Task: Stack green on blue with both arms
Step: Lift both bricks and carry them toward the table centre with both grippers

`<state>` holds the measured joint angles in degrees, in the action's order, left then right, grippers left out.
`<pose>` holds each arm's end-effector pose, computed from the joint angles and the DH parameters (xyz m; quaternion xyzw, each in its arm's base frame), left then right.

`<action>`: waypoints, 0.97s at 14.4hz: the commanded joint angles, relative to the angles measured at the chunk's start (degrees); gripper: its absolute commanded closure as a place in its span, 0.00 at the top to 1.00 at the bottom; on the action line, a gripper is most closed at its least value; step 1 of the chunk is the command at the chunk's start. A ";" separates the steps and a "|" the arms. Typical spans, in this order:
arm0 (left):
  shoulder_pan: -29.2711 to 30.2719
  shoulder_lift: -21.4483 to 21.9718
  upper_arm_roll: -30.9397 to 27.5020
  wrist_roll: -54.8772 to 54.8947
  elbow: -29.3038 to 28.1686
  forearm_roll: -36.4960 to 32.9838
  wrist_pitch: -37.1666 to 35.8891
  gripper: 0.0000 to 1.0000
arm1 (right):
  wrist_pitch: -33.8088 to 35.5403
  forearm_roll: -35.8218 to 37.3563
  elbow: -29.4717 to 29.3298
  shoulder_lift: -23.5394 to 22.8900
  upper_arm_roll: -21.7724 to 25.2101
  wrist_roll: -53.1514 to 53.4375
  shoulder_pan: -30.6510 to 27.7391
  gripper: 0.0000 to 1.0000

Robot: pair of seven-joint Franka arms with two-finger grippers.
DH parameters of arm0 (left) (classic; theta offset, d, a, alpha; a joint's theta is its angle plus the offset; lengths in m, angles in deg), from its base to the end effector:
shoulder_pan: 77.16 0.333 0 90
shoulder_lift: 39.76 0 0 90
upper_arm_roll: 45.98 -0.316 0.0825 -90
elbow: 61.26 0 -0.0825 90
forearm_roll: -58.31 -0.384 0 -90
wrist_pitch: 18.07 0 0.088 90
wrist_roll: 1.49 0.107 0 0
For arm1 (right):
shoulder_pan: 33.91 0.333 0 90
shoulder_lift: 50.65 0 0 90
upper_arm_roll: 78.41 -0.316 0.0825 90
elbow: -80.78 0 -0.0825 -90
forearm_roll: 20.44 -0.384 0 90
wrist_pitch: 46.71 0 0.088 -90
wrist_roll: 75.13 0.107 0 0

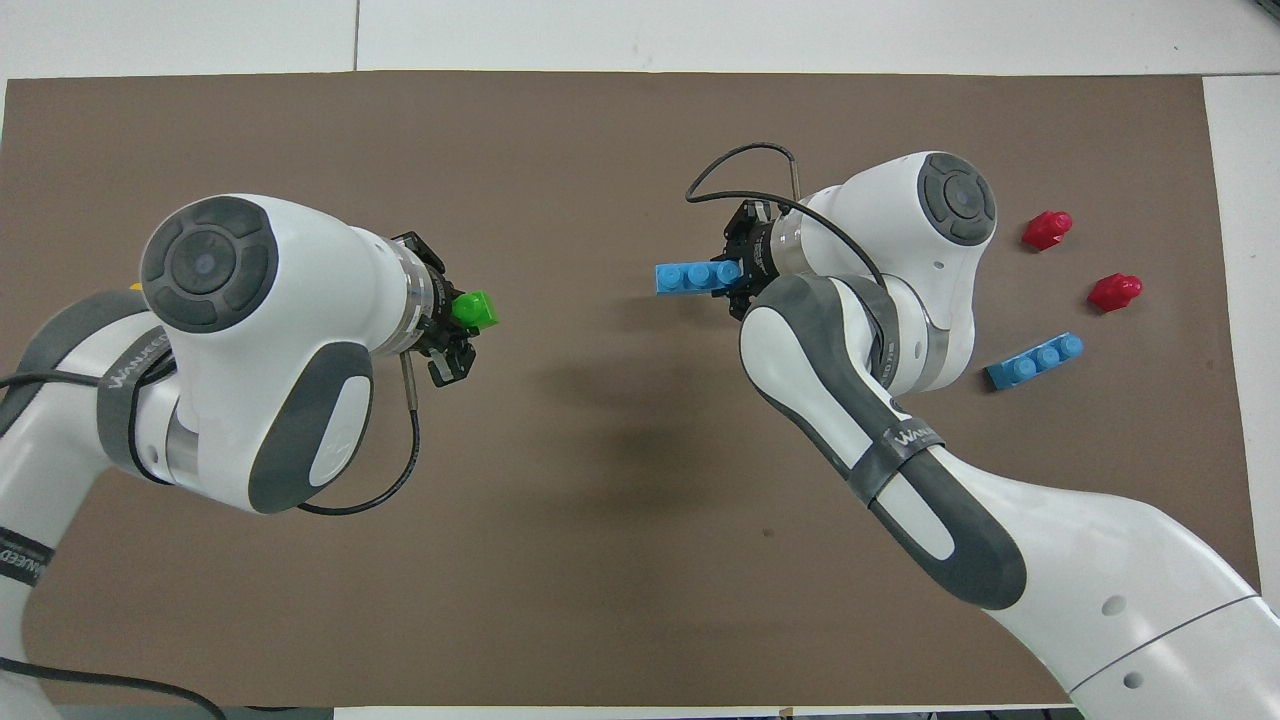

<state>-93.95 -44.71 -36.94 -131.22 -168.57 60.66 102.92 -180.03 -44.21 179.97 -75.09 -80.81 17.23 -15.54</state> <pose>0.5395 -0.2607 0.4799 0.6064 0.7910 -0.0083 0.0801 0.6314 0.2439 0.3535 -0.7131 0.6753 0.0963 0.1619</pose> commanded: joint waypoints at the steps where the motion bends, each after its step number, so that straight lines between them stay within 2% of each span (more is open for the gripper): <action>1: -3.75 -3.39 -0.77 -2.72 3.15 -1.91 -0.04 0.00 | -1.16 -1.63 1.80 1.32 0.03 0.36 0.00 0.00; 3: -4.91 -7.07 -0.86 -5.33 8.92 -2.00 -2.32 0.00 | -1.42 -1.63 2.15 1.23 0.03 1.94 0.26 0.00; 5: -6.22 -9.72 -0.78 -8.68 14.38 -2.70 -4.08 0.00 | -5.00 -1.63 3.81 1.15 0.03 3.78 2.80 0.00; 7: -8.24 -11.82 -0.86 -10.36 16.77 -3.05 -4.88 0.00 | -8.52 -1.63 5.13 0.53 0.03 5.98 4.91 0.00; 14: -7.81 -12.10 -1.30 -10.45 15.38 -4.29 -3.57 0.00 | -16.18 -1.63 10.32 -0.61 0.03 8.28 8.26 0.00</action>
<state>-101.60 -56.14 -38.04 -140.57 -153.83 57.64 100.25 -194.24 -44.21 188.41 -76.07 -80.94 25.48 -7.79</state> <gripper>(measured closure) 0.656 0.656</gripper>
